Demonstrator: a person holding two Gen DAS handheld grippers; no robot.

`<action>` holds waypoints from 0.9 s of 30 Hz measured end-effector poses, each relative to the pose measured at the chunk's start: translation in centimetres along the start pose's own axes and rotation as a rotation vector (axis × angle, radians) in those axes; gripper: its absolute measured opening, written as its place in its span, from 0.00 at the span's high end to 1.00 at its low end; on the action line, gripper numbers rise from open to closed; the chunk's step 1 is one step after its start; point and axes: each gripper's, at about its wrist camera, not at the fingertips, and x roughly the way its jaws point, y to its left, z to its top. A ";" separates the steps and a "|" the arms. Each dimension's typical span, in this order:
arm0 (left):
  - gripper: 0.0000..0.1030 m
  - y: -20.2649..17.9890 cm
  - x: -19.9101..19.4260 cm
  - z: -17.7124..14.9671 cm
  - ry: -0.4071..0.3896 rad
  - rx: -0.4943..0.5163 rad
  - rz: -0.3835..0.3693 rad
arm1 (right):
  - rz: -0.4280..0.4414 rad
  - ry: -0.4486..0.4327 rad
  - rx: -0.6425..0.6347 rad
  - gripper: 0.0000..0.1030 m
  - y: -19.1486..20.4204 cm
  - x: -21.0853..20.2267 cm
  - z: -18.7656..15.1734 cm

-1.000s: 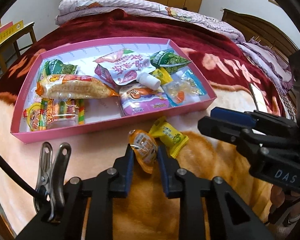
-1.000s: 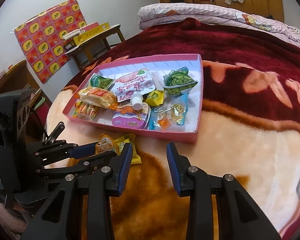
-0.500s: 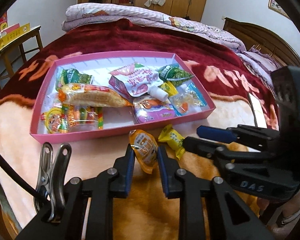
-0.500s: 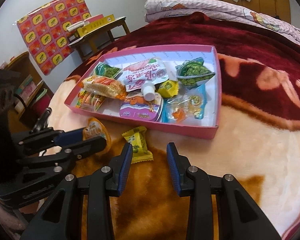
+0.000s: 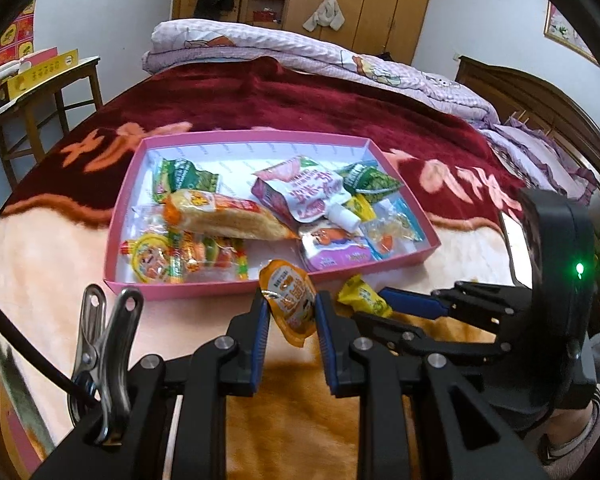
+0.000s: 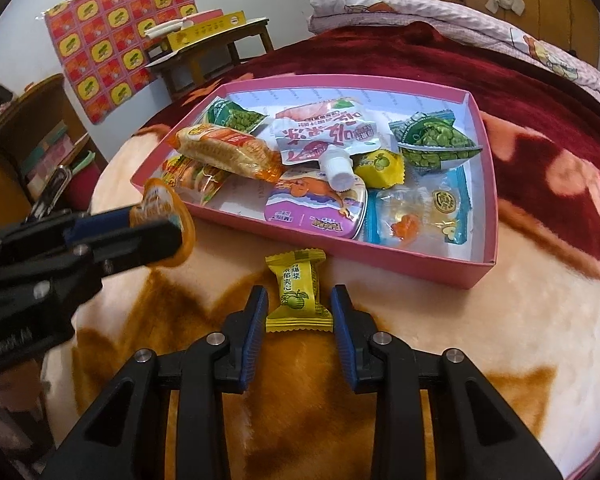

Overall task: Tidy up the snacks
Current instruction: 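Grasp the orange jelly cup with the left tool while the right grasps the yellow candy packet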

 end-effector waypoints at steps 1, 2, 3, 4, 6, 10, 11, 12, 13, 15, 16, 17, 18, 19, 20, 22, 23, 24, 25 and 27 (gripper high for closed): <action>0.77 0.1 0.1 0.1 0.000 -0.004 0.001 | -0.002 -0.002 -0.004 0.68 0.0 0.0 -0.1; 0.77 0.2 0.1 0.1 0.001 -0.007 0.000 | -0.003 -0.004 -0.005 0.68 0.1 -0.1 -0.1; 0.77 0.3 0.2 0.1 0.003 -0.009 0.000 | -0.001 -0.006 -0.003 0.68 0.0 -0.1 -0.1; 0.77 0.4 0.3 0.1 0.005 -0.010 0.000 | 0.004 -0.008 -0.001 0.68 0.0 -0.2 -0.1; 0.77 0.5 0.4 0.2 0.005 -0.007 0.005 | 0.015 -0.010 0.001 0.68 0.0 -0.4 -0.2; 0.77 0.7 0.6 0.6 0.001 -0.009 0.013 | 0.029 -0.029 -0.010 0.70 0.1 -1.3 -0.3; 0.77 0.8 0.7 0.7 0.001 -0.011 0.014 | 0.030 -0.034 -0.012 0.75 0.2 -1.5 -0.3; 0.77 0.9 0.8 0.8 0.001 -0.012 0.016 | 0.033 -0.038 -0.010 0.82 0.2 -1.7 -0.3; 0.77 1.0 0.8 0.9 0.001 -0.013 0.017 | 0.040 -0.043 -0.003 0.81 0.1 -1.9 -0.2; 0.77 1.2 1.0 1.0 0.002 -0.017 0.020 | 0.037 -0.047 -0.002 0.82 0.0 -2.1 -0.1; 0.77 1.3 1.1 1.1 0.002 -0.019 0.022 | 0.032 -0.046 -0.004 0.81 0.0 -2.1 -0.1; 0.77 1.4 1.1 1.1 0.003 -0.021 0.023 | 0.032 -0.042 -0.005 0.81 0.0 -2.0 -0.1; 0.77 1.4 1.2 1.2 0.003 -0.022 0.024 | 0.032 -0.040 -0.005 0.82 0.0 -1.9 -0.1; 0.77 1.5 1.2 1.2 0.003 -0.023 0.024 | 0.032 -0.037 -0.006 0.81 0.0 -1.8 -0.2; 0.77 1.5 1.3 1.2 0.002 -0.024 0.026 | 0.029 -0.034 -0.009 0.81 0.0 -1.7 -0.2; 0.77 1.6 1.4 1.3 0.003 -0.024 0.026 | 0.030 -0.029 -0.011 0.81 0.1 -1.6 -0.3; 0.77 1.6 1.4 1.3 0.003 -0.024 0.026 | 0.033 -0.031 -0.009 0.82 0.1 -1.7 -0.3; 0.77 1.6 1.4 1.3 0.003 -0.023 0.026 | 0.037 -0.036 -0.008 0.82 0.2 -1.8 -0.2; 0.77 1.6 1.5 1.4 0.004 -0.022 0.027 | 0.038 -0.044 -0.009 0.82 0.3 -2.0 -0.1; 0.77 1.7 1.7 1.6 0.004 -0.021 0.027 | 0.038 -0.059 -0.008 0.83 0.2 -2.5 0.1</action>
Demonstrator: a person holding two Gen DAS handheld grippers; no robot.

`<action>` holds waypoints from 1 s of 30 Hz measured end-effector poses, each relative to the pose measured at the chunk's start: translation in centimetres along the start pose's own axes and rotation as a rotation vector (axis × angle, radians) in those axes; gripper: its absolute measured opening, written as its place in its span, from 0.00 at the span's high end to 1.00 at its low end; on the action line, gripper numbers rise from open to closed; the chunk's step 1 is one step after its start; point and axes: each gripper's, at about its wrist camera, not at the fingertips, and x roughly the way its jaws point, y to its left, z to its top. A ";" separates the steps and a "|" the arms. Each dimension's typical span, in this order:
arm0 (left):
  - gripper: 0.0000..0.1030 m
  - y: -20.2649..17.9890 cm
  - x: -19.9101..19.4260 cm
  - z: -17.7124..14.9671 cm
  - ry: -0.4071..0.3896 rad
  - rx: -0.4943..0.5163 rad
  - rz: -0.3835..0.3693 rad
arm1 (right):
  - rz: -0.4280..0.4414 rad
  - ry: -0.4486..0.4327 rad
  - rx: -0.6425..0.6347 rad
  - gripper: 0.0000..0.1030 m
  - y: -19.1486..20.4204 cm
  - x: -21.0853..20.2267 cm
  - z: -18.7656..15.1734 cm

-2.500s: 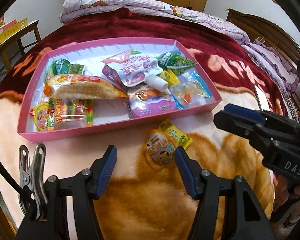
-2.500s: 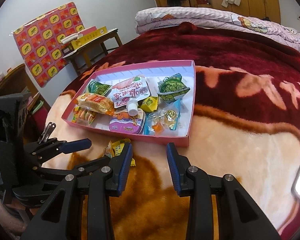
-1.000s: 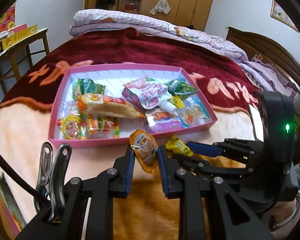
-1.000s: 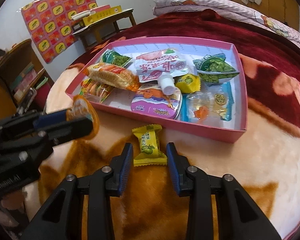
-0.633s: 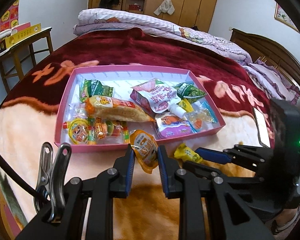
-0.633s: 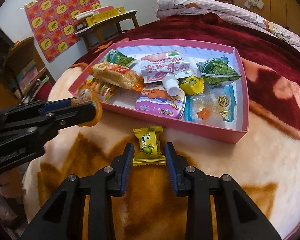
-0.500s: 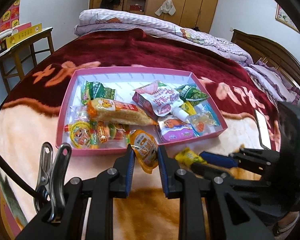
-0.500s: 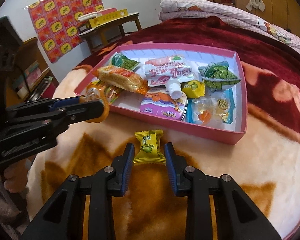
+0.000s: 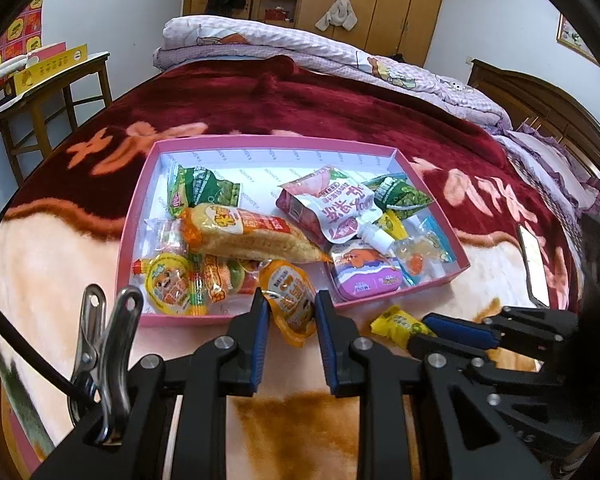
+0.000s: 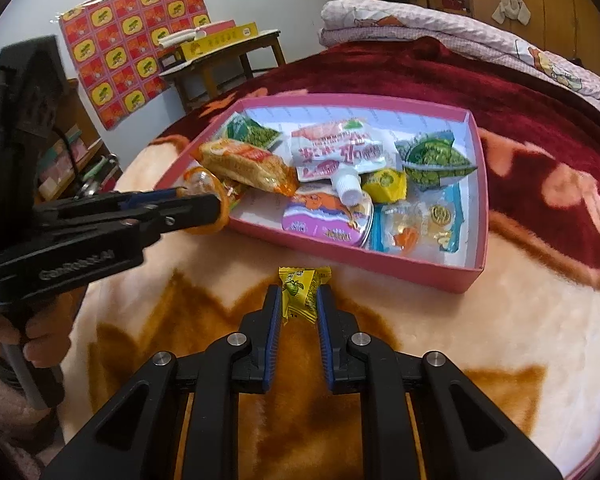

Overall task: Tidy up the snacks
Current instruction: 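Grasp the orange jelly cup with the left tool while the right grasps the yellow candy packet, then carry the jelly cup and candy packet into the pink tray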

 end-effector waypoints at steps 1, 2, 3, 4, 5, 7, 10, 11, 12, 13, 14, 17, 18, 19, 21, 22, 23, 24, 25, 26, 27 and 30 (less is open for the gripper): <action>0.77 0.0 0.1 0.0 0.000 0.000 0.000 | 0.000 -0.007 0.001 0.83 0.0 -0.3 0.1; 0.77 0.0 0.1 0.0 0.000 -0.001 -0.001 | -0.002 -0.018 0.002 0.83 0.0 -0.7 0.2; 0.77 0.0 0.2 0.1 0.000 -0.001 -0.001 | -0.004 -0.025 0.002 0.83 0.0 -0.9 0.3; 0.77 0.0 0.4 0.3 0.001 -0.001 -0.001 | -0.007 -0.034 0.003 0.83 0.0 -1.2 0.4; 0.77 0.0 0.4 0.4 -0.001 -0.002 -0.004 | -0.009 -0.044 0.005 0.84 -0.2 -1.6 0.5; 0.77 0.0 0.5 0.6 -0.003 -0.002 -0.007 | -0.015 -0.061 0.009 0.84 -0.3 -2.1 0.8; 0.77 0.0 0.7 0.8 -0.002 0.000 -0.009 | -0.029 -0.076 0.016 0.84 -0.8 -2.4 1.3; 0.77 0.0 0.8 1.0 -0.002 0.000 -0.009 | -0.030 -0.079 0.020 0.85 -0.9 -2.5 1.5; 0.77 0.0 0.9 1.0 -0.002 0.000 -0.007 | -0.031 -0.083 0.024 0.85 -1.0 -2.5 1.7; 0.77 0.0 0.9 1.0 -0.001 0.000 -0.004 | -0.032 -0.086 0.026 0.85 -1.1 -2.6 1.8; 0.77 0.0 1.1 1.1 0.001 -0.001 -0.002 | -0.033 -0.089 0.026 0.85 -1.2 -2.6 2.0; 0.77 0.2 1.7 1.4 0.013 -0.005 0.004 | -0.036 -0.101 0.021 0.85 -1.3 -2.9 2.6; 0.77 0.3 2.0 1.5 0.016 -0.007 0.005 | -0.038 -0.106 0.017 0.85 -1.3 -3.0 2.8; 0.77 0.4 2.2 1.5 0.020 -0.008 0.006 | -0.041 -0.113 0.013 0.85 -1.3 -3.1 3.1; 0.77 0.4 2.5 1.5 0.026 -0.011 0.007 | -0.045 -0.124 0.011 0.85 -1.4 -3.2 3.6; 0.77 0.5 2.7 1.5 0.027 -0.011 0.007 | -0.047 -0.129 0.010 0.85 -1.5 -3.3 3.8; 0.77 0.5 2.8 1.5 0.027 -0.010 0.007 | -0.050 -0.134 0.010 0.85 -1.7 -3.3 4.1; 0.77 0.5 2.8 1.5 0.025 -0.009 0.007 | -0.055 -0.140 0.012 0.85 -1.8 -3.3 4.4; 0.77 0.4 2.9 1.5 0.023 -0.006 0.008 | -0.059 -0.146 0.013 0.85 -2.0 -3.3 4.7; 0.77 0.4 2.9 1.6 0.022 -0.005 0.010 | -0.065 -0.151 0.015 0.85 -2.2 -3.2 5.1; 0.77 0.4 2.9 1.6 0.022 -0.006 0.010 | -0.070 -0.154 0.017 0.85 -2.3 -3.0 5.4; 0.77 0.5 3.0 1.5 0.022 -0.010 0.008 | -0.085 -0.153 0.021 0.85 -2.8 -2.1 6.1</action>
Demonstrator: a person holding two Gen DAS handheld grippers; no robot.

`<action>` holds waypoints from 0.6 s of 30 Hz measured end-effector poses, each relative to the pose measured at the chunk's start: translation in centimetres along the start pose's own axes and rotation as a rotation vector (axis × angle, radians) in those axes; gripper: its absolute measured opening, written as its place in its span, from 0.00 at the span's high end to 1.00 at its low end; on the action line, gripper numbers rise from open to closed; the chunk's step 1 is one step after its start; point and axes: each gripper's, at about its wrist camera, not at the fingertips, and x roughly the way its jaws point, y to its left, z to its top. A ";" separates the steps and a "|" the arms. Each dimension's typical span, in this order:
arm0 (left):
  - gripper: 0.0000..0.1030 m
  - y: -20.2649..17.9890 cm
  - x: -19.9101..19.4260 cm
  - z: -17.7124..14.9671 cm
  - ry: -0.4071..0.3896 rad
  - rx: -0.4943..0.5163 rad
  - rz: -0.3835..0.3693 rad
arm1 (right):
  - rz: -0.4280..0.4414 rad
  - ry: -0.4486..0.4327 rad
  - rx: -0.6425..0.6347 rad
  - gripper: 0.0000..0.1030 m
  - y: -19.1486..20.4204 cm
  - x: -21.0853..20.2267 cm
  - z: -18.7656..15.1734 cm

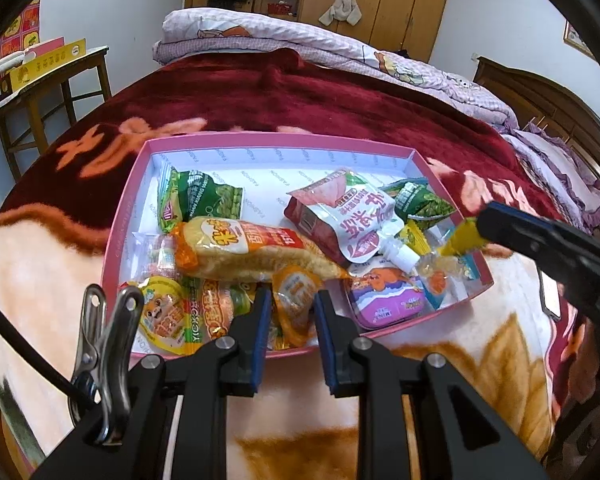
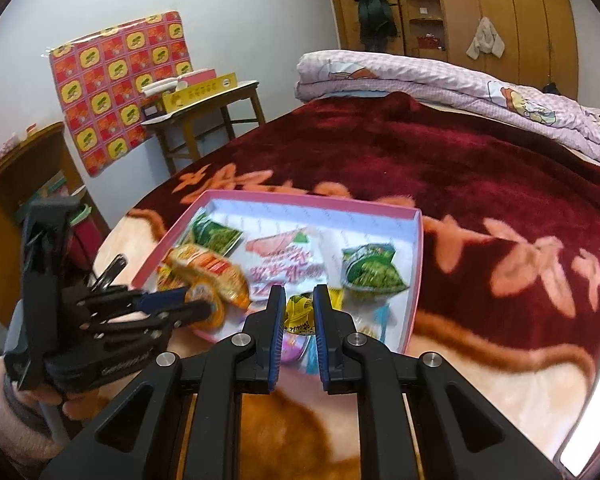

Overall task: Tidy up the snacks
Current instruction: 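Carry the jelly cup and candy packet into the pink tray, then open both tools to drop the jelly cup and candy packet in the tray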

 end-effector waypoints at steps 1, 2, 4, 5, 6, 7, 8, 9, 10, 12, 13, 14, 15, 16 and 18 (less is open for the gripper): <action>0.77 0.1 0.0 0.0 -0.001 -0.001 0.000 | -0.005 0.002 0.002 0.85 -0.1 0.3 0.1; 0.77 0.1 0.0 0.0 -0.002 -0.001 0.000 | -0.008 0.004 0.003 0.85 -0.2 0.7 0.2; 0.77 0.1 0.0 0.0 -0.001 -0.001 0.000 | -0.013 0.011 0.005 0.85 -0.3 1.3 0.3; 0.77 0.1 0.0 0.0 -0.001 -0.001 0.000 | -0.013 0.016 0.006 0.85 -0.4 1.7 0.3; 0.77 0.1 0.0 0.1 -0.002 -0.001 0.000 | -0.013 0.020 0.007 0.85 -0.4 2.0 0.3; 0.77 0.1 0.0 0.1 -0.002 -0.001 -0.001 | -0.013 0.021 0.007 0.84 -0.5 2.1 0.3; 0.77 0.2 0.0 0.1 -0.002 -0.001 -0.001 | -0.012 0.023 0.008 0.84 -0.5 2.3 0.3; 0.77 0.2 0.0 0.1 -0.002 -0.002 -0.003 | -0.007 0.025 0.011 0.84 -0.6 2.5 0.2; 0.77 0.2 0.0 0.2 -0.003 -0.002 -0.003 | -0.006 0.025 0.017 0.82 -0.7 2.6 0.2; 0.77 0.1 -0.1 0.2 -0.005 -0.002 0.002 | -0.006 0.021 0.026 0.79 -0.8 2.7 0.2; 0.77 0.1 -0.3 0.2 -0.006 0.000 0.005 | -0.010 0.016 0.028 0.74 -0.9 2.6 0.2; 0.77 0.0 -0.4 0.2 -0.007 0.001 0.007 | -0.013 0.011 0.027 0.71 -0.8 2.5 0.2; 0.76 0.0 -0.5 0.2 -0.007 0.003 0.009 | -0.015 0.006 0.025 0.66 -0.8 2.4 0.1; 0.74 -0.1 -0.6 0.2 -0.008 0.002 0.012 | -0.018 -0.002 0.020 0.64 -0.7 2.2 0.1; 0.68 -0.2 -0.8 0.1 -0.010 -0.001 0.016 | -0.027 -0.009 0.014 0.63 -0.6 1.9 0.1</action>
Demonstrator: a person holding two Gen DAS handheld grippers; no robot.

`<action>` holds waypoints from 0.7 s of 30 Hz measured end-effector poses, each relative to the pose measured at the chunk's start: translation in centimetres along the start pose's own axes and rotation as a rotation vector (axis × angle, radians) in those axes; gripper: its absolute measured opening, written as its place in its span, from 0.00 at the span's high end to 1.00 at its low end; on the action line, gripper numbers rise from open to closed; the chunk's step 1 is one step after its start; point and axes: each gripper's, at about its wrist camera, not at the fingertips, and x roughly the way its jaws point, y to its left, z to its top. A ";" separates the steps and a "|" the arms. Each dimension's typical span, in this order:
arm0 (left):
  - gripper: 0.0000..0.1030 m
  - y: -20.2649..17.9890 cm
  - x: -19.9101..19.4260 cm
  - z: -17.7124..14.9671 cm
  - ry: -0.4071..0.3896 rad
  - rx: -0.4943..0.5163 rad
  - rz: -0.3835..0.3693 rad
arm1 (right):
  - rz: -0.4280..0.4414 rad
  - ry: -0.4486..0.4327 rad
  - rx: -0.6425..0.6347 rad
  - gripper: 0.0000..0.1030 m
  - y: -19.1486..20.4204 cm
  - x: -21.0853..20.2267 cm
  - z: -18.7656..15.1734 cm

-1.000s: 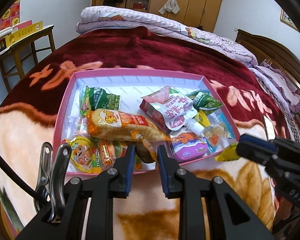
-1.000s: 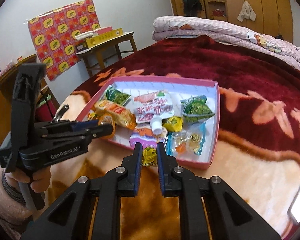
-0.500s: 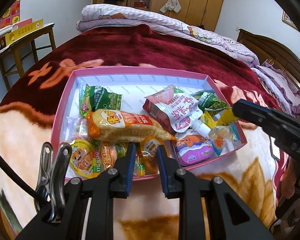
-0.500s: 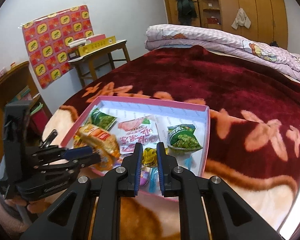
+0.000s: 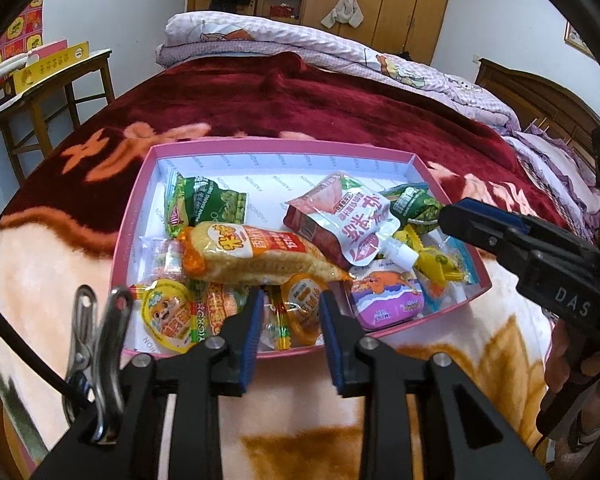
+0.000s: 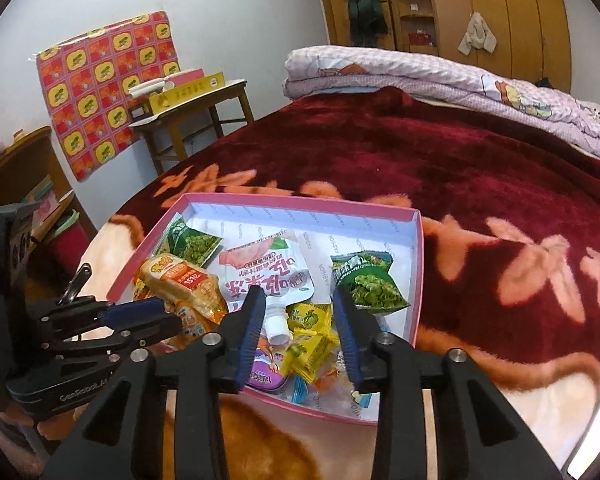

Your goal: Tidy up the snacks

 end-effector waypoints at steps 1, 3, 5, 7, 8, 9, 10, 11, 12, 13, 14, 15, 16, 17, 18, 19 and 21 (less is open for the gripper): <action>0.66 0.0 -0.2 0.0 -0.002 -0.003 0.005 | -0.004 0.000 0.000 0.62 0.0 -0.1 -0.1; 0.63 -0.2 -0.5 -0.1 -0.005 0.001 0.016 | -0.008 0.005 0.007 0.61 0.0 -0.3 -0.4; 0.61 -0.4 -1.0 -0.3 -0.014 0.009 0.032 | -0.011 0.008 0.019 0.61 0.0 -0.5 -0.7; 0.59 -0.6 -1.4 -0.5 -0.023 0.010 0.048 | -0.012 0.013 0.034 0.61 -0.1 -0.8 -1.2; 0.58 -0.6 -1.7 -0.7 -0.026 0.007 0.055 | -0.012 0.014 0.043 0.61 -0.1 -1.0 -1.5; 0.56 -0.6 -1.8 -0.7 -0.029 0.005 0.058 | -0.011 0.016 0.048 0.61 0.0 -1.2 -1.7; 0.55 -0.6 -2.1 -0.8 -0.033 0.001 0.063 | -0.012 0.017 0.052 0.61 0.0 -1.3 -1.9; 0.55 -0.5 -2.2 -0.9 -0.035 -0.001 0.067 | -0.014 0.019 0.057 0.61 0.0 -1.5 -2.1; 0.55 -0.5 -2.3 -1.0 -0.037 -0.004 0.070 | -0.017 0.021 0.061 0.61 0.1 -1.7 -2.3; 0.55 -0.6 -2.5 -1.0 -0.040 -0.007 0.074 | -0.018 0.022 0.063 0.61 0.1 -1.9 -2.4; 0.54 -0.5 -2.6 -1.1 -0.041 -0.009 0.075 | -0.020 0.024 0.064 0.60 0.2 -2.1 -2.6; 0.54 -0.6 -2.8 -1.2 -0.043 -0.011 0.076 | -0.022 0.025 0.064 0.60 0.3 -2.2 -2.7; 0.54 -0.6 -2.9 -1.3 -0.044 -0.011 0.078 | -0.023 0.026 0.064 0.60 0.5 -2.4 -2.9; 0.54 -0.6 -3.0 -1.4 -0.045 -0.011 0.080 | -0.023 0.027 0.064 0.60 0.5 -2.6 -3.0; 0.54 -0.7 -3.1 -1.5 -0.045 -0.011 0.083 | -0.022 0.029 0.065 0.60 0.6 -2.7 -3.2; 0.54 -0.8 -3.2 -1.6 -0.045 -0.010 0.086 | -0.021 0.031 0.066 0.60 0.7 -2.7 -3.3; 0.54 -0.9 -3.3 -1.8 -0.044 -0.010 0.091 | -0.020 0.038 0.070 0.60 0.9 -2.9 -3.7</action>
